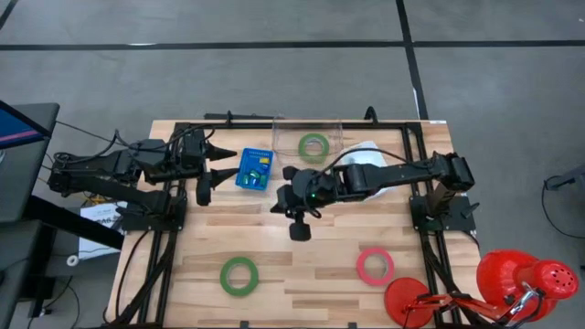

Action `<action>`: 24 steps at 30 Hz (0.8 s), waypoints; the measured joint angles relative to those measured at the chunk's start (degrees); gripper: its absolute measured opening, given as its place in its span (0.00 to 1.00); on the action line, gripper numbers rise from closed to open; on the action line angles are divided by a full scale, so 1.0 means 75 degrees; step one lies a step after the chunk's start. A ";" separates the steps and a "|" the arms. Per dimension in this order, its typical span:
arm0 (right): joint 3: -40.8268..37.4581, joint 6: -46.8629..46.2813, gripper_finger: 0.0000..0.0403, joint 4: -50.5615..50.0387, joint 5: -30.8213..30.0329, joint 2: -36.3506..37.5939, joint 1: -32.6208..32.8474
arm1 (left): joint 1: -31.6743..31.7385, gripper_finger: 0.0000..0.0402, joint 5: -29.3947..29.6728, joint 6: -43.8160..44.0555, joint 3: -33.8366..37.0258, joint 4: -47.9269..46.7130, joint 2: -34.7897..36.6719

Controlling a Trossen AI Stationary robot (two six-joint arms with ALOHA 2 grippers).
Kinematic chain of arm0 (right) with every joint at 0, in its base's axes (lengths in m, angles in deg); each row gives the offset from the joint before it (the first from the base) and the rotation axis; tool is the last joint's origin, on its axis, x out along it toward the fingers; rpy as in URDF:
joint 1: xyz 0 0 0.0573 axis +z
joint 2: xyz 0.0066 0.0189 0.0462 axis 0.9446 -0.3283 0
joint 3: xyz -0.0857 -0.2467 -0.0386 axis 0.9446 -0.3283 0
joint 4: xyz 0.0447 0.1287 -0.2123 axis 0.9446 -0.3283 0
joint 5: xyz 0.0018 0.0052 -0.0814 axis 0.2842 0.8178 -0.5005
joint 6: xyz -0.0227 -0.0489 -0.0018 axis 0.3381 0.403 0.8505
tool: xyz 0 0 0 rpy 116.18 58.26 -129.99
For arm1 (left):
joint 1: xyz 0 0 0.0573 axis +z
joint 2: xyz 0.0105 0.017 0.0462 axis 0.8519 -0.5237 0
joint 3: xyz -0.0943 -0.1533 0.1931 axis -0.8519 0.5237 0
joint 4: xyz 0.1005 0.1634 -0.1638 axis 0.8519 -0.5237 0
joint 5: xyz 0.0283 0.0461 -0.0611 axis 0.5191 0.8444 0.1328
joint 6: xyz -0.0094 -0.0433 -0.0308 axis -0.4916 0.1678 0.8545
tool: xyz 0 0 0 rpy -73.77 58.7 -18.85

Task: Pick and place Stapler, Stapler remover, tape
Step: Put the green tape into the transparent bin

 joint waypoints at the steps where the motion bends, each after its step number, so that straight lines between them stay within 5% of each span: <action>1: -0.0198 -0.0046 0.00 0.0095 -0.0021 0.0011 0.0030 | 0.0000 0.56 0.0000 0.0000 0.0000 0.0000 0.0002; 9: -0.2565 -0.0855 0.00 0.1988 0.0075 0.0764 0.0187 | 0.0000 0.56 0.0000 0.0000 0.0000 0.0004 0.0001; 24: -0.6262 -0.1626 0.00 0.3491 0.0049 0.3739 0.0167 | 0.0000 0.56 0.0000 -0.0001 0.0000 0.0036 -0.0001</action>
